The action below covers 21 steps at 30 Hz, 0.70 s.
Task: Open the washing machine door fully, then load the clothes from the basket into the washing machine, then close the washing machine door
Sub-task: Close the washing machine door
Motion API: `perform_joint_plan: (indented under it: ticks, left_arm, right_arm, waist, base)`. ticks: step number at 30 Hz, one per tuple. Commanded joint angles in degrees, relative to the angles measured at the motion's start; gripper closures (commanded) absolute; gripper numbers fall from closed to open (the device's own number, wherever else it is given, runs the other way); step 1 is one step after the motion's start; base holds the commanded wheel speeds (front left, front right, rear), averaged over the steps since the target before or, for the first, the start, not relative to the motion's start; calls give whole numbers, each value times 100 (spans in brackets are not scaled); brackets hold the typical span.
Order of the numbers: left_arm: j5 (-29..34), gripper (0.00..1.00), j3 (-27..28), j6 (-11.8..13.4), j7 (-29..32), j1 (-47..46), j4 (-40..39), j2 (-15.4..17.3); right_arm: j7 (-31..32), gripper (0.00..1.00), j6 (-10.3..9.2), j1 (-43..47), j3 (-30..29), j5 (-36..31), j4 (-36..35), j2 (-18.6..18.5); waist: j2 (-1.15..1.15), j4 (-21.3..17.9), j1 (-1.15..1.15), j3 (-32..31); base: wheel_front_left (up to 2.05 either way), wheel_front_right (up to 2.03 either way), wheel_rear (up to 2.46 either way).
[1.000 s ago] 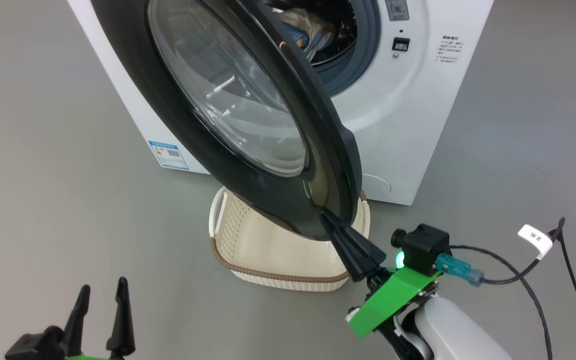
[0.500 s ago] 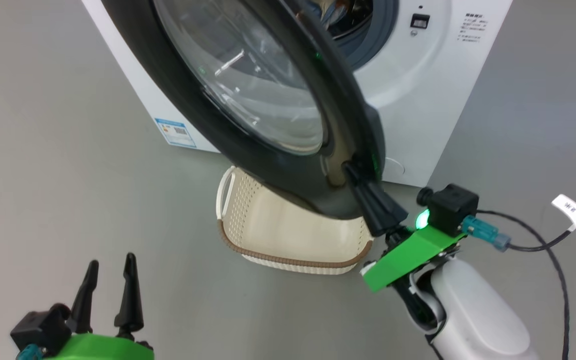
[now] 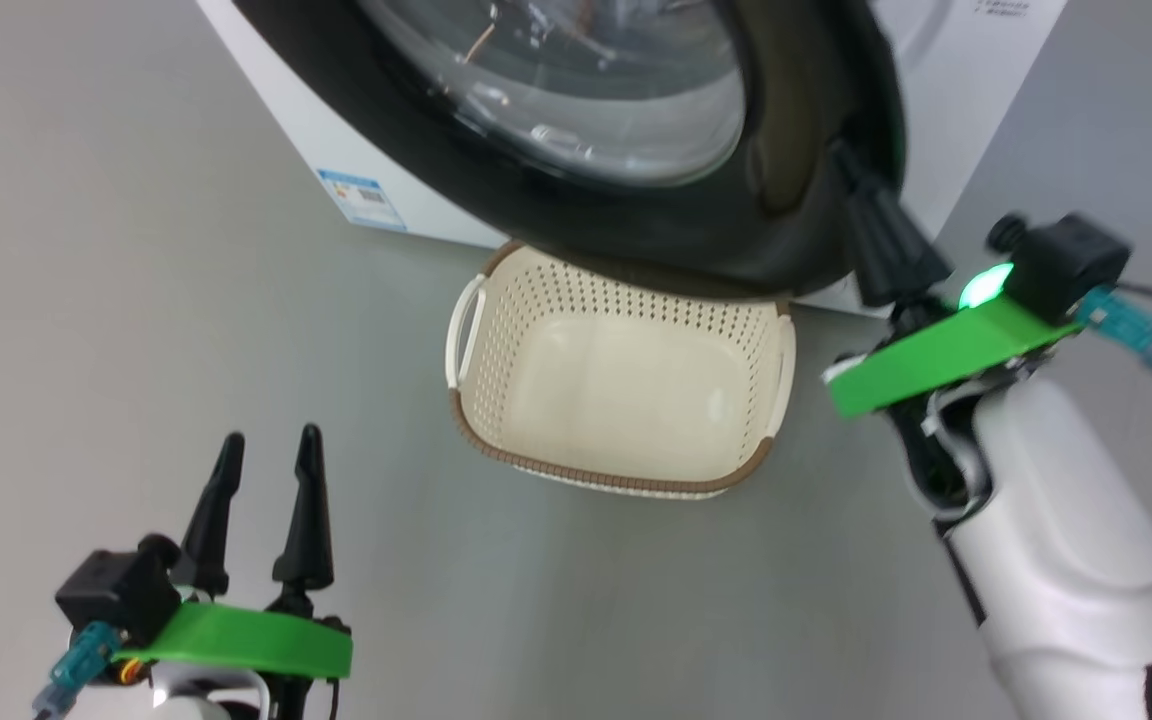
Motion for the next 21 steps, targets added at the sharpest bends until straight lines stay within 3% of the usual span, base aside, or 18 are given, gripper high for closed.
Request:
perform_joint_plan:
  ticks: [1,9,21]
  left_arm:
    - [-72,0,160,-9,-37,-194,-178,89]
    - [-224,0,-74,-9,-37,-503,-300,71]
    - [-378,0,-231,-9,-37,-760,-477,69]
  right_arm:
    - [-27,100,7,-215,-1,-46,-98,35]
    - [-27,100,7,-934,-482,-27,90,-130]
    - [-27,100,7,-1743,-1054,-141,196,-90]
  waist:
    - [0,108,0,205]
    - [0,334,0,578]
    - [0,565,0,955]
  base:
    - [0,0,0]
    - [0,0,0]
    - [0,0,0]
